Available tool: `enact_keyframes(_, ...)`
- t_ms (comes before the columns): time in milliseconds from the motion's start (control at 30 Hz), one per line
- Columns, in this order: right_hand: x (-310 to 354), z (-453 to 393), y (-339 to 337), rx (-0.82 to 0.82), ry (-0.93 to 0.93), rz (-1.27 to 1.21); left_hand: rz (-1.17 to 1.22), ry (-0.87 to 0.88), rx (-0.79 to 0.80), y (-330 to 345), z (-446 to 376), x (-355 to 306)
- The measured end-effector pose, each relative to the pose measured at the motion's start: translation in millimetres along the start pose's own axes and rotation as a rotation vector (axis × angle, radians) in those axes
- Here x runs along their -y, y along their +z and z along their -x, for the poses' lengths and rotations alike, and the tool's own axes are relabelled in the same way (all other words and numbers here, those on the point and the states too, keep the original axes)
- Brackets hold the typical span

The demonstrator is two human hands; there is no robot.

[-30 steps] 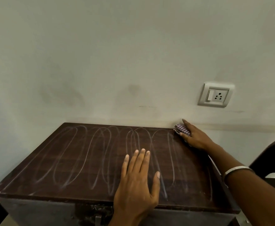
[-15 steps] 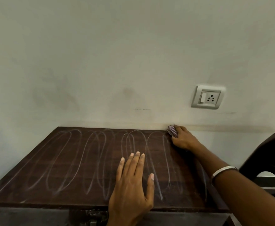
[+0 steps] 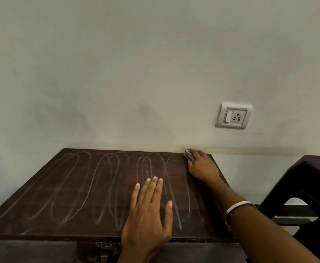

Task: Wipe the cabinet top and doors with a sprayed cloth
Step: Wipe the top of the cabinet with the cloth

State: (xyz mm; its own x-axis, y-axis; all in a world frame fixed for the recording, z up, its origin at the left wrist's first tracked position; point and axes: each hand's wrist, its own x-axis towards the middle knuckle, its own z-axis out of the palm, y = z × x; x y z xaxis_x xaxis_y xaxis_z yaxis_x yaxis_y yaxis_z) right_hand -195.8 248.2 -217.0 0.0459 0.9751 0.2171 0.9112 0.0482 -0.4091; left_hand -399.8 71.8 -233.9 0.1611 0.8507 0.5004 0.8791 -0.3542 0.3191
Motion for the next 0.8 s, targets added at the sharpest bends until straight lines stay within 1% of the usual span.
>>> enact_keyframes(100, -0.1, 4.8, -2.9, -0.004, 0.017, -0.021, -0.01, -0.013, 0.0, -1.4, 1.3, 0.2)
enact_keyframes(200, -15.2, 7.8, -10.6, -0.059, 0.12, -0.022, -0.006, -0.017, -0.002, -1.3, 0.6, -0.4)
enact_keyframes(300, -24.3, 9.4, -16.5, -0.062, 0.197, -0.019, -0.002, -0.008, 0.002, 0.2, 0.8, -0.2)
enact_keyframes(500, -1.9, 24.1, -9.2, -0.084, 0.129, 0.036, -0.039, -0.006, 0.005, 1.7, 1.4, -0.9)
enact_keyframes(600, 10.3, 31.5, -2.5, -0.061, 0.047, 0.03, -0.051, -0.012, 0.004, 0.9, 1.5, -0.5)
enact_keyframes(667, 7.3, 33.3, -5.3, -0.037, 0.021, 0.023, -0.047, -0.009, 0.007, -0.4, 1.6, -0.9)
enact_keyframes(733, -4.8, 35.1, -10.7, -0.053, 0.044, 0.019, -0.041, -0.012, 0.003, -0.7, 2.2, -0.7)
enact_keyframes(800, -17.4, 37.4, -15.9, -0.096, 0.107, 0.016, -0.042, -0.012, -0.005, 0.2, 2.6, -0.6)
